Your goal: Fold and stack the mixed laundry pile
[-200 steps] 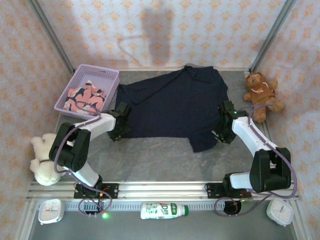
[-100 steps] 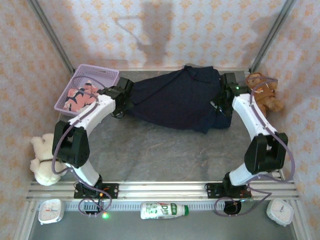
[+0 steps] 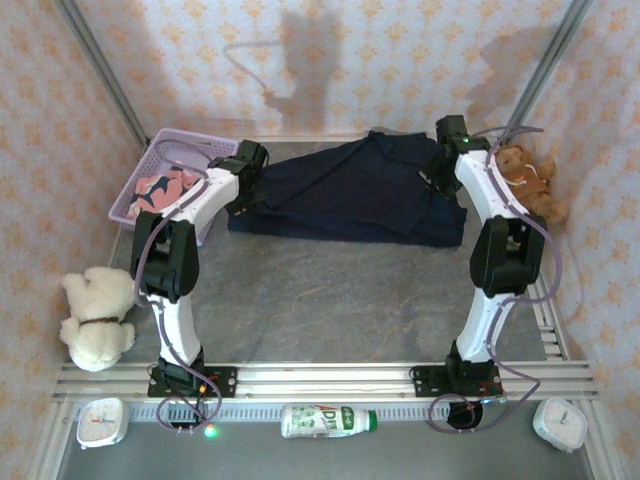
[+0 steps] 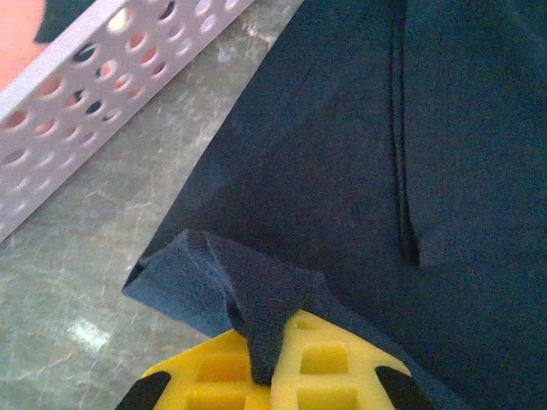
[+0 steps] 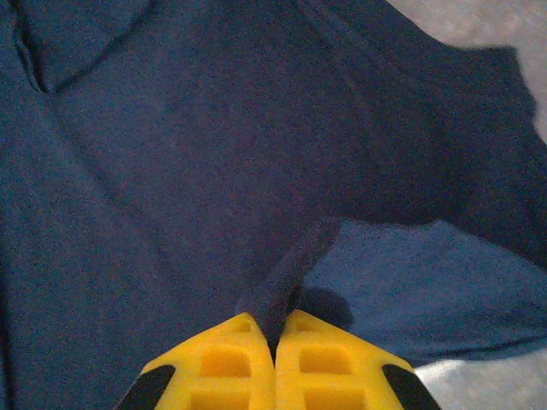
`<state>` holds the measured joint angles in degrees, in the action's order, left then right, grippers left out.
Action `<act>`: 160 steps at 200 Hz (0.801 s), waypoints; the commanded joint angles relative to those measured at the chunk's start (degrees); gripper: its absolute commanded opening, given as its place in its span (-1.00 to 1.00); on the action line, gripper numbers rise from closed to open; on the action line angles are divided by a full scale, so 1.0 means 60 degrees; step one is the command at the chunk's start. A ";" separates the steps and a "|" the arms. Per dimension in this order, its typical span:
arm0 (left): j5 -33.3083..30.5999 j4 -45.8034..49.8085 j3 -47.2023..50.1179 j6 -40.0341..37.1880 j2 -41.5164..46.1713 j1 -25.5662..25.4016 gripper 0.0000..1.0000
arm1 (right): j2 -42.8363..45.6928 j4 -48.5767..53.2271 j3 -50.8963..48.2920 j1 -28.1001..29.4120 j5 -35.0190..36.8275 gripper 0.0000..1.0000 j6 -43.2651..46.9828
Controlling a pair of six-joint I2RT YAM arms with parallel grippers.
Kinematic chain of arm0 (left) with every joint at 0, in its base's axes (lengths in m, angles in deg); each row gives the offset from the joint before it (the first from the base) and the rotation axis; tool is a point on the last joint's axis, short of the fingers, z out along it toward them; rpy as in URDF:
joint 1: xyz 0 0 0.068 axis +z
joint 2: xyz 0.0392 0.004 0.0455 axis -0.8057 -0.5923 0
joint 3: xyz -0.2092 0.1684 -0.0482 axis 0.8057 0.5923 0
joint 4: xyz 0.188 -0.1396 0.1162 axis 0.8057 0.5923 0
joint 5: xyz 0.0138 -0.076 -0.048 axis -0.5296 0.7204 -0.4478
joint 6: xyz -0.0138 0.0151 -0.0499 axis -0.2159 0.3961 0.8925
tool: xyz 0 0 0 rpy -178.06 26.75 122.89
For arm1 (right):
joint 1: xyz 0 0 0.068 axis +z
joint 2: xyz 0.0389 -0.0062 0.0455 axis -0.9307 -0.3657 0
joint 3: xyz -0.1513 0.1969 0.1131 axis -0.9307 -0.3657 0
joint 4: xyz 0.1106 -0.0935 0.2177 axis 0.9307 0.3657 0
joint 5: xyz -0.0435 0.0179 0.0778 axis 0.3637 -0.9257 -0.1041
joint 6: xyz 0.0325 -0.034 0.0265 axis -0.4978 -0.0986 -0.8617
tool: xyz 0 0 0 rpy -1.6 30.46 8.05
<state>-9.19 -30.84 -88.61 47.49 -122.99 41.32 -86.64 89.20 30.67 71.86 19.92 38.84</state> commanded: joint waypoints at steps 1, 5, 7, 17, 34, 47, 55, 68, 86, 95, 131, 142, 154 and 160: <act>-0.0623 0.0639 -0.0733 -0.0242 -0.0611 0.0163 -1.00 | -0.1090 -0.0100 0.1282 -0.0039 -0.0032 -1.00 0.0280; -0.0661 0.0693 -0.0823 -0.0245 -0.0697 0.0185 -1.00 | -0.1325 -0.0100 0.1520 -0.0039 -0.0130 -1.00 0.0341; -0.0674 0.0729 -0.0875 -0.0238 -0.0735 0.0181 -1.00 | -0.1481 -0.0103 0.1713 -0.0039 -0.0229 -0.98 0.0389; -0.0731 0.0786 -0.0979 -0.0226 -0.0869 0.0183 -1.00 | -0.1959 -0.0206 0.2210 -0.0039 -0.0449 -0.77 0.0530; -0.0789 0.0789 -0.0862 -0.0170 -0.0943 0.0172 -1.00 | -0.2496 -0.0279 0.2975 -0.0039 -0.0780 -0.46 0.0796; -0.0817 0.0739 -0.0677 -0.0132 -0.0937 0.0188 -1.00 | -0.2497 -0.0429 0.3166 -0.0038 -0.0926 -0.24 0.1013; -0.0859 0.0720 -0.0568 -0.0087 -0.0901 0.0190 -0.94 | -0.2366 -0.0525 0.3101 -0.0039 -0.0955 -0.13 0.1203; -0.0842 0.0695 -0.0455 -0.0042 -0.0841 0.0205 -0.17 | -0.2091 -0.0436 0.2876 -0.0039 -0.0766 0.02 0.1541; -0.0657 0.0599 -0.0430 -0.0066 -0.0681 0.0186 0.33 | -0.1624 0.0049 0.2308 -0.0039 -0.0310 0.04 0.1941; -0.0507 0.0449 -0.0416 -0.0141 -0.0560 0.0121 0.36 | -0.1262 0.0159 0.1727 -0.0039 -0.0101 0.04 0.2085; 0.0910 -0.0277 -0.0302 -0.0548 -0.0310 -0.0358 0.18 | 0.0261 -0.0069 -0.1107 -0.0060 0.0248 0.00 0.2344; 0.1372 -0.0596 -0.0144 -0.0535 -0.0350 -0.0491 0.06 | 0.0528 -0.0249 -0.1666 -0.0065 -0.0009 0.00 0.2386; 0.1610 -0.0901 0.0018 -0.0415 -0.0496 -0.0601 -0.07 | 0.0606 -0.0469 -0.2101 -0.0068 -0.0398 -0.01 0.2383; 0.1712 -0.1013 0.0066 -0.0376 -0.0616 -0.0626 -0.13 | 0.0553 -0.0567 -0.2224 -0.0068 -0.0543 -0.01 0.2380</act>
<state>-4.04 -32.85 -90.10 44.93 -127.47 39.03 -84.80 87.56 21.23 71.71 18.15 51.60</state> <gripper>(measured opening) 0.477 0.497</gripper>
